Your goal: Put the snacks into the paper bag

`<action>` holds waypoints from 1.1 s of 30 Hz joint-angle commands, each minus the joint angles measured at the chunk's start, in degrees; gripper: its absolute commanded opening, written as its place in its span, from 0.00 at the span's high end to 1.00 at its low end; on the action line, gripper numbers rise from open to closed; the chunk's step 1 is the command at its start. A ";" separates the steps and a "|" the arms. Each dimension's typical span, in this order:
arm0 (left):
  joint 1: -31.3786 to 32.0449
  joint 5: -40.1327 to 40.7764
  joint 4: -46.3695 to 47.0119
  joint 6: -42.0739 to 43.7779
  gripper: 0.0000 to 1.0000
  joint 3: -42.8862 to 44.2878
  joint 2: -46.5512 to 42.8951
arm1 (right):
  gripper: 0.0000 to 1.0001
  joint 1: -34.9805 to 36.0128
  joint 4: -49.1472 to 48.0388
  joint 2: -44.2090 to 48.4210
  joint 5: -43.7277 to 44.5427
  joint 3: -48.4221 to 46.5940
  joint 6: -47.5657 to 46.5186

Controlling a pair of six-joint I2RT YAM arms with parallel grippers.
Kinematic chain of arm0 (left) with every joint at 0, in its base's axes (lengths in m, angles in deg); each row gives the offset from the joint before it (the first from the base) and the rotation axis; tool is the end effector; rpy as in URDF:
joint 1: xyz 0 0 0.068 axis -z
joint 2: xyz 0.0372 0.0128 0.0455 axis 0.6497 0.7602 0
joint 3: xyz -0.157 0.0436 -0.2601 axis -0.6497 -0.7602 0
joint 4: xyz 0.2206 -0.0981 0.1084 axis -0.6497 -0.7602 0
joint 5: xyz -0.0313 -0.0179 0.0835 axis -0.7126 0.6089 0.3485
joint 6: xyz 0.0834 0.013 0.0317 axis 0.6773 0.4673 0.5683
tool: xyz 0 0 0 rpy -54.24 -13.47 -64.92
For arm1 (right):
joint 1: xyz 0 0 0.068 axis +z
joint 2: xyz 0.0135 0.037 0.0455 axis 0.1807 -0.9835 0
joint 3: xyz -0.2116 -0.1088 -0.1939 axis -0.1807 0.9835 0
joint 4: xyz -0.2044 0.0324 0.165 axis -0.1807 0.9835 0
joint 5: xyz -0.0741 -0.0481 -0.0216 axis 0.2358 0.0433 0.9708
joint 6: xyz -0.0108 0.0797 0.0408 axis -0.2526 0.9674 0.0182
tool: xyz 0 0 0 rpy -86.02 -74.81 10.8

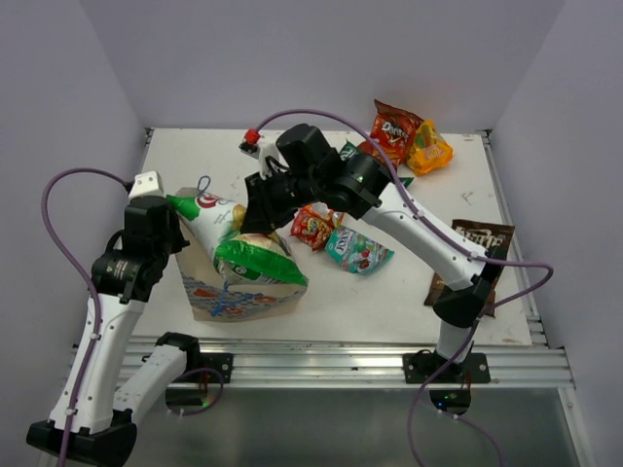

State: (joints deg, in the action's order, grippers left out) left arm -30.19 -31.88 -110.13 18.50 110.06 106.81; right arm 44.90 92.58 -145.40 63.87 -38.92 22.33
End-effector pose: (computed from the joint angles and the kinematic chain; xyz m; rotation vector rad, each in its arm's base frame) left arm 0.1600 -0.0003 0.3610 -0.4346 2.1297 0.0729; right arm 0.2234 0.3754 0.4619 -0.8741 2.1854 1.1568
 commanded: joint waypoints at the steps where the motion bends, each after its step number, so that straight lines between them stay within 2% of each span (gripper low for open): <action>1: 0.22 0.12 0.37 0.06 1.00 1.06 -0.86 | 1.00 0.50 -0.96 2.51 -3.36 2.08 2.53; 6: 0.22 0.30 0.46 0.07 1.00 0.62 -1.04 | 0.99 0.42 0.09 -2.66 -1.25 1.66 2.27; 12: 0.22 0.38 0.29 0.15 1.00 0.62 -1.13 | 1.00 0.76 2.73 -6.63 0.86 -3.78 1.57; 17: 0.22 0.56 0.20 0.33 1.00 0.53 -1.04 | 1.00 1.20 6.85 -7.59 2.18 -17.05 1.83; 23: 0.22 0.30 0.81 0.77 1.00 0.79 -0.43 | 1.00 1.38 5.01 -8.21 -0.36 -14.34 4.38; 33: 0.22 0.38 0.55 1.03 1.00 0.71 -0.69 | 1.00 2.70 3.52 -8.48 -3.71 -22.24 8.50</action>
State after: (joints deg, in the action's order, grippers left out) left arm -30.19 -31.73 -110.35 18.56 110.06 106.52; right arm 46.78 98.48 -155.83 65.12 -55.46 26.97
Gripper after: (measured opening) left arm 0.007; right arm 0.245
